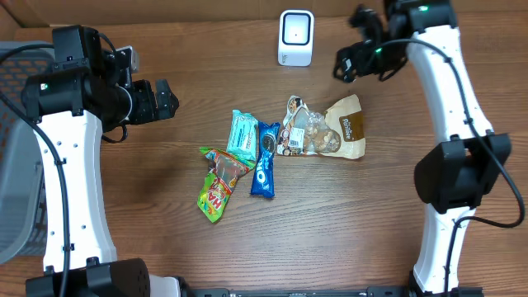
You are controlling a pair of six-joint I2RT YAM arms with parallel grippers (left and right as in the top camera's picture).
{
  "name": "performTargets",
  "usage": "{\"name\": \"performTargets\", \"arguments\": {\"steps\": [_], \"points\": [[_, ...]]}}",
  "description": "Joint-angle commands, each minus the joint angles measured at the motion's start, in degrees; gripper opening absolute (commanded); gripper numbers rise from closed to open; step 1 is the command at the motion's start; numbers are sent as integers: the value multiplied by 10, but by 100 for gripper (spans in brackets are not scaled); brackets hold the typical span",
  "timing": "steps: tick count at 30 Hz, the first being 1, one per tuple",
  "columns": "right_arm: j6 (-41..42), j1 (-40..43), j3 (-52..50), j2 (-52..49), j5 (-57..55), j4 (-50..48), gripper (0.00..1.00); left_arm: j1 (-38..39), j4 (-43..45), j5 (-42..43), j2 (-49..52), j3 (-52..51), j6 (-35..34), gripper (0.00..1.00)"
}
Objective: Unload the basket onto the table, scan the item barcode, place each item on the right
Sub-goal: 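Reach the right gripper back down and grasp the bread bag again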
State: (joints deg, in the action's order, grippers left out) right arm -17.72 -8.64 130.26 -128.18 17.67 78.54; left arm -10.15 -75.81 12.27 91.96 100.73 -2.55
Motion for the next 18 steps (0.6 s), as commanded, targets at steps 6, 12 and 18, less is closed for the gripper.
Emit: {"name": "performTargets", "arguments": {"steps": [6, 12, 18], "points": [[-231, -44, -108, -3, 64, -43, 96, 1, 0, 9, -2, -5, 13, 100], [-233, -45, -178, -6, 68, -90, 94, 1, 0, 9, -2, -5, 13, 99], [-232, -45, -236, -23, 80, -139, 87, 1, 0, 9, -2, -5, 13, 100]]}}
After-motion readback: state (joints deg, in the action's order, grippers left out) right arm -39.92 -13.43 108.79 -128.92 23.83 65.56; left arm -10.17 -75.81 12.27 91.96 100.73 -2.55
